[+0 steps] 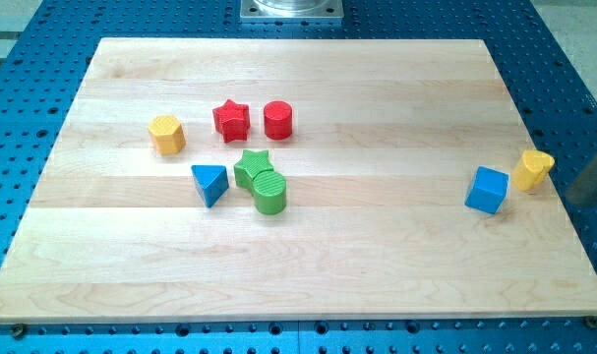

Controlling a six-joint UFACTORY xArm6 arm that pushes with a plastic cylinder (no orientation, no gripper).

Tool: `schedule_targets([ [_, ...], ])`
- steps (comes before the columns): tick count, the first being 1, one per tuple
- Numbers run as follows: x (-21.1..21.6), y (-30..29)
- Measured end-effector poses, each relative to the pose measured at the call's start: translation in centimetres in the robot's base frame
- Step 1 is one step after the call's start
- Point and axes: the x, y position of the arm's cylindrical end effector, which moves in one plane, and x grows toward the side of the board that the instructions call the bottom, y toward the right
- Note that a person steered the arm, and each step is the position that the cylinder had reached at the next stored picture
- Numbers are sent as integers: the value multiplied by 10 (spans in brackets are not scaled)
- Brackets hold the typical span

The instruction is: Move the cube into the green circle

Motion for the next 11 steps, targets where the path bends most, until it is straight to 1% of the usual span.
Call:
schedule_targets([
  [1,-15,-66],
  [3,-32,34],
  [4,-50,-50],
  [5,-46,-135],
  [6,-40,-11],
  [7,-6,-59],
  [8,35,-129],
  [9,21,-147],
  [10,19,-269],
  [11,19,-255],
])
